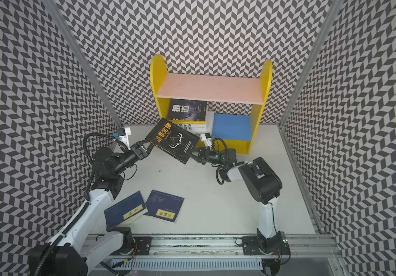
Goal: Stacking books/files
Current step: Pass the book.
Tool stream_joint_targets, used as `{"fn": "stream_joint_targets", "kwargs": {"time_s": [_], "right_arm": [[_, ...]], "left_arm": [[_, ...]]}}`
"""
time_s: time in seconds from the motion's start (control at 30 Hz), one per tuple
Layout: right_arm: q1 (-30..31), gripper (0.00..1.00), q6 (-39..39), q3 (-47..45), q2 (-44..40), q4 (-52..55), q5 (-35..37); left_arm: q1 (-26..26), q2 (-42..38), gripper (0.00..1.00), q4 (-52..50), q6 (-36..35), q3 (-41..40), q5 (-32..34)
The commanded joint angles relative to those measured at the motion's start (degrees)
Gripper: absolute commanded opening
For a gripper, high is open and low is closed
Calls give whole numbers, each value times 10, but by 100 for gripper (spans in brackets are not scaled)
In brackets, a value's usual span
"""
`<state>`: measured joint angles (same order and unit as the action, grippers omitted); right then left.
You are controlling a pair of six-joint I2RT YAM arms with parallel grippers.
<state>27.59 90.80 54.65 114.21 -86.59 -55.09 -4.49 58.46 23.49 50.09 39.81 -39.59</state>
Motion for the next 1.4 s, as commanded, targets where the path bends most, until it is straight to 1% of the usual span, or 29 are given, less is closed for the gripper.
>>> {"fn": "stream_joint_targets", "kwargs": {"time_s": [0.0,0.07,0.17,0.3,0.37,0.43,0.5,0.57,0.67,0.73,0.83,0.87,0.9,1.0,1.03,1.07,1.2,1.37], "right_arm": [[1,0,-48,6,-47,-84,7],[2,0,-69,7,-54,-59,3],[1,0,-99,11,-66,-24,-6],[1,0,-147,16,-83,34,-15],[1,0,-194,19,-97,94,-13],[3,0,-253,28,-112,177,-9],[5,0,-307,41,-127,250,3],[7,0,-334,54,-135,290,8],[6,0,-316,65,-128,274,3],[7,1,-305,71,-121,264,3],[6,3,-296,74,-116,261,10],[6,5,-295,73,-115,257,9],[5,10,-290,70,-115,252,11],[-3,36,-263,39,-122,211,21],[-6,42,-252,22,-124,195,25],[-7,47,-241,10,-125,178,26],[-7,58,-206,-41,-131,124,42],[-6,60,-163,-49,-120,77,43]], "left_arm": [[-13,-2,80,9,28,-27,26],[-18,9,80,8,38,-29,38],[-23,27,75,28,55,-29,48],[-31,47,73,67,81,-27,52],[-38,56,70,68,86,-23,62],[-45,67,65,74,94,-22,67],[-54,79,57,88,103,-21,70],[-65,92,43,108,112,-23,77],[-81,111,25,141,127,-23,86],[-87,120,15,160,134,-21,90],[-96,126,4,180,140,-19,100],[-98,127,1,184,142,-19,103],[-100,128,0,188,144,-20,108],[-101,133,0,223,166,-25,120],[-101,137,0,239,177,-27,125],[-101,139,0,253,184,-27,128],[-107,161,0,273,197,-4,131],[-124,181,0,287,195,18,140]]}}
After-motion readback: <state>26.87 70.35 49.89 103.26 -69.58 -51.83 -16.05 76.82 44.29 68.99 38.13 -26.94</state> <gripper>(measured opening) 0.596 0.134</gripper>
